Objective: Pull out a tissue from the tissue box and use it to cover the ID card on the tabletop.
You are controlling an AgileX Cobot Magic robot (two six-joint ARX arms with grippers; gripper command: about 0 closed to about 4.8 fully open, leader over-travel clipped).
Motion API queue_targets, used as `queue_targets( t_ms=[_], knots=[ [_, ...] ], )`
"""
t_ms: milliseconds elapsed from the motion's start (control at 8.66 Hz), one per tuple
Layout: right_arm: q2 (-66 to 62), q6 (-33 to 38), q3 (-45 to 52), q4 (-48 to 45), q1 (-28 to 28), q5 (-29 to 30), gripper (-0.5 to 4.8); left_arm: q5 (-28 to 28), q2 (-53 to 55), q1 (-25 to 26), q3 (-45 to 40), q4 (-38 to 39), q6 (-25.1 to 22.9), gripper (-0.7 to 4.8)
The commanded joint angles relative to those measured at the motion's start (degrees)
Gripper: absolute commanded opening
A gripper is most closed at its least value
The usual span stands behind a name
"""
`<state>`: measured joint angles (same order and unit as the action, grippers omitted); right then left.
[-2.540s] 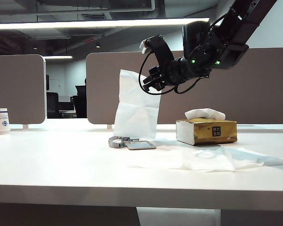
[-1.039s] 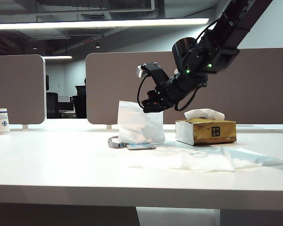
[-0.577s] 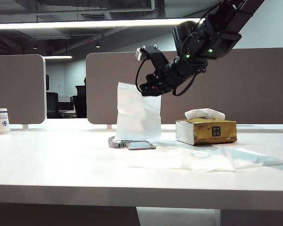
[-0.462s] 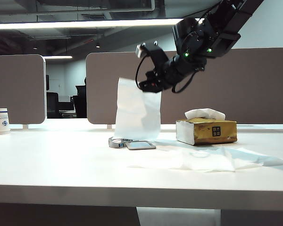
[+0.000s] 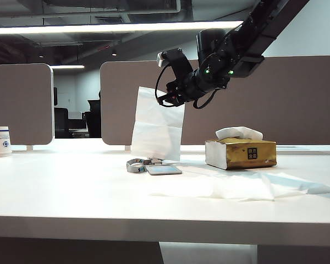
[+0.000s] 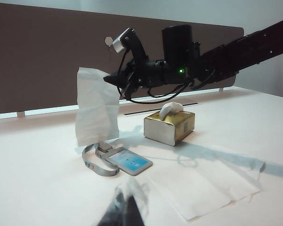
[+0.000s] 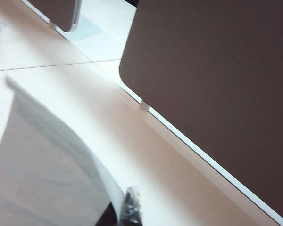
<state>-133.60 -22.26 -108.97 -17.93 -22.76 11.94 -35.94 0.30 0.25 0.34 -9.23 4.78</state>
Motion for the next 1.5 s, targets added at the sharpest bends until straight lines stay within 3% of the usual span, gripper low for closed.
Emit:
queue_targets(
  t_ms=[115, 808, 924, 1154, 1270, 1501],
  knots=[
    [0.5, 0.2, -0.3, 10.5, -0.2, 1.4, -0.01, -0.3, 0.0, 0.0, 0.1, -0.7, 0.2, -0.06],
    [7.3, 0.2, -0.3, 33.3, -2.3, 3.3, -0.01, -0.3, 0.0, 0.0, 0.1, -0.7, 0.2, -0.06],
    [10.3, 0.2, -0.3, 44.9, -2.3, 8.9, -0.01, -0.2, 0.0, 0.0, 0.1, -0.7, 0.2, -0.06],
    [10.6, 0.2, -0.3, 52.7, -2.3, 12.8, -0.01, -0.1, 0.0, 0.0, 0.1, -0.7, 0.2, -0.05],
    [10.9, 0.2, -0.3, 63.3, -2.8, 17.8, -0.01, -0.1, 0.0, 0.0, 0.1, -0.7, 0.2, -0.05],
    [10.9, 0.2, -0.3, 64.0, -2.8, 17.8, -0.01, -0.1, 0.0, 0.0, 0.1, -0.7, 0.2, -0.06]
  ],
)
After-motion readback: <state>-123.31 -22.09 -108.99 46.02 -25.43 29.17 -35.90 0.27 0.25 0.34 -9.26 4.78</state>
